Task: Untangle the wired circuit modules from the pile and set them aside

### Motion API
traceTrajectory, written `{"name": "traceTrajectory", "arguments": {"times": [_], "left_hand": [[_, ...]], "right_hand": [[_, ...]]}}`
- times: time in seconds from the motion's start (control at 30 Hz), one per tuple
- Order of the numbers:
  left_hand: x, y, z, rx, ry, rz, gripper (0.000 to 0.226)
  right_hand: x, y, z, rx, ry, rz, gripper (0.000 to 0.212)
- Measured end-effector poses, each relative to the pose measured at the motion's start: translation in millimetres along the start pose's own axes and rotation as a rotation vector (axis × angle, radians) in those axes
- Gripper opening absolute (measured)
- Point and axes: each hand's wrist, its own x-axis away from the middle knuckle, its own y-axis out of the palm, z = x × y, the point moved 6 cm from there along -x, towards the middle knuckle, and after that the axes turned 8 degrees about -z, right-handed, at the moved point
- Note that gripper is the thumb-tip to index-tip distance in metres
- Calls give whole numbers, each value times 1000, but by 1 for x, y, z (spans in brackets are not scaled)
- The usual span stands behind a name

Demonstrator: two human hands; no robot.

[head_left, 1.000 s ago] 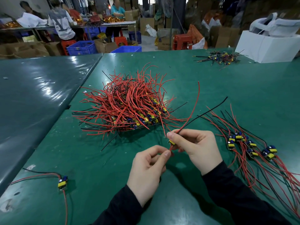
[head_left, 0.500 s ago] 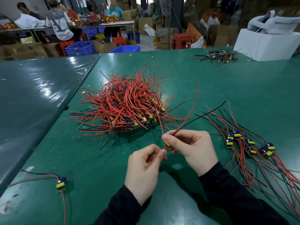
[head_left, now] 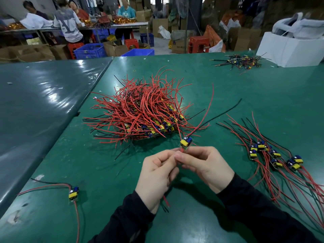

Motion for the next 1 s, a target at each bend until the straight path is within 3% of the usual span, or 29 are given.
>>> {"name": "traceTrajectory", "arguments": {"times": [0.23,0.37,0.57,0.77,1.0], "left_hand": [[-1,1,-1,-217,34,-20,27],[-1,1,-2,-325,90,-8,29],[0,7,-5,-518,102,-58,32],[0,3,-16,-58,-225,-126,34],[-1,5,-20,79,-220,-99,31]], "right_hand": [[0,-12,-7,129,-114,114,23],[2,-18,-9,271,-122,213,29],[6,-19,-14,374,-201,207,21],[17,-4,-28,551,-452,185,31],[11,-25,-25,311,-317,369,14]]}}
